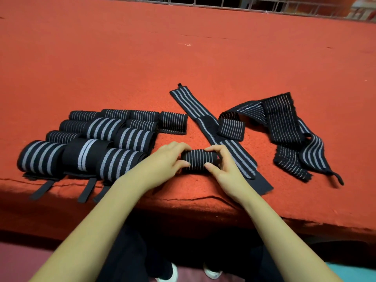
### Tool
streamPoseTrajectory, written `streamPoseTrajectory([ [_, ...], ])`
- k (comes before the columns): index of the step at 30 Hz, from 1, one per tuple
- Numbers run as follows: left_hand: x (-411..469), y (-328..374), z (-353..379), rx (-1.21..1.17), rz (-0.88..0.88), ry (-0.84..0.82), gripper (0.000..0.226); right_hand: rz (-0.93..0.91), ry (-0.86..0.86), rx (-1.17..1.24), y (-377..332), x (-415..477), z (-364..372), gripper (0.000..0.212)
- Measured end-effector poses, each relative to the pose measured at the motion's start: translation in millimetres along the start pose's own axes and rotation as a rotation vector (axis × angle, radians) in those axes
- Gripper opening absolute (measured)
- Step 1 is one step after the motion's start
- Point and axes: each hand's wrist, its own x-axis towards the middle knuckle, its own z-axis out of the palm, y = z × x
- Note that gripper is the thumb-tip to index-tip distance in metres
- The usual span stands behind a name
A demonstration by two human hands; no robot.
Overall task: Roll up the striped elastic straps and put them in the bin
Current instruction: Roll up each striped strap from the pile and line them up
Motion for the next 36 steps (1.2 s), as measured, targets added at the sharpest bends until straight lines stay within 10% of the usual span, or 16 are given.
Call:
streamPoseTrajectory([
  [12, 24, 6, -16, 0.264, -0.012, -0.201, 0.045, -0.052, -0.197, -0.833, -23, 19, -31, 0.047],
  [36, 65, -56, -62, 0.321, -0.131, -0.044, 0.046, -0.158, -0.056, -0.651, -11, 107, 27, 0.04],
])
